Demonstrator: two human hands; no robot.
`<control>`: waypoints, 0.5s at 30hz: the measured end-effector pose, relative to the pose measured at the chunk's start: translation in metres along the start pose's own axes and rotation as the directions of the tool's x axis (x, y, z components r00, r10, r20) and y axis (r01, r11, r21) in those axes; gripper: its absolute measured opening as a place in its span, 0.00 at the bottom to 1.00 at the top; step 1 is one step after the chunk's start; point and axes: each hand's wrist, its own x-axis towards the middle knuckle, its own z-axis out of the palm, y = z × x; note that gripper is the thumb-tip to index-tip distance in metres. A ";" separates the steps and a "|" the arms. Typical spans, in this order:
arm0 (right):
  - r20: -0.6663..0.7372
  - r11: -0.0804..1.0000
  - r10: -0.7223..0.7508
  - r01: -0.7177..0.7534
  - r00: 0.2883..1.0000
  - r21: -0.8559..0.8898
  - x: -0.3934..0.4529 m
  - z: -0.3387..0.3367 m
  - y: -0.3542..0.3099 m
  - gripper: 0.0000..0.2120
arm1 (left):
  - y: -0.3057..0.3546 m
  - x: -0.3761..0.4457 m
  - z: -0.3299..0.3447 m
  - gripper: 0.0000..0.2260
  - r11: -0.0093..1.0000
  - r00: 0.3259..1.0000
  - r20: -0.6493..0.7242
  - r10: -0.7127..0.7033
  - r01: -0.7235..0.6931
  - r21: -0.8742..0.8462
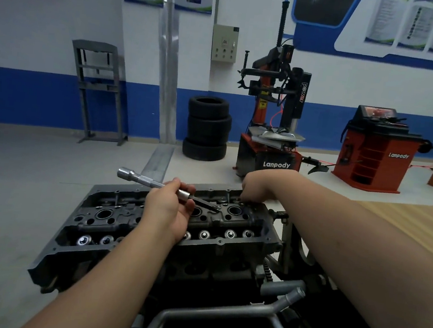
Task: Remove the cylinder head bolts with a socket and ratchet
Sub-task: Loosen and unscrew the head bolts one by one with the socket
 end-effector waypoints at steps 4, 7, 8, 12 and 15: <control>-0.024 0.998 0.001 0.001 1.000 0.057 0.000 -0.006 0.006 0.13 | -0.002 0.001 0.000 0.07 0.999 1.000 0.004 0.001 -0.001 0.044; -0.020 0.995 -0.008 0.010 1.000 0.095 -0.002 -0.013 0.008 0.13 | -0.002 0.001 0.000 0.05 0.998 1.000 0.010 0.012 -0.012 0.067; -0.028 0.995 -0.014 0.017 1.000 0.103 -0.003 -0.015 0.009 0.13 | -0.002 0.000 0.000 0.05 0.997 1.000 0.013 0.014 -0.015 0.070; -0.110 0.989 -0.028 0.044 0.994 0.139 -0.002 -0.018 0.010 0.12 | -0.002 -0.001 -0.001 0.06 0.999 1.000 0.018 -0.012 0.012 0.050; -0.209 0.986 -0.041 0.073 0.977 0.150 -0.002 -0.025 0.013 0.13 | -0.002 -0.001 -0.001 0.04 0.999 0.999 0.024 -0.023 0.022 0.041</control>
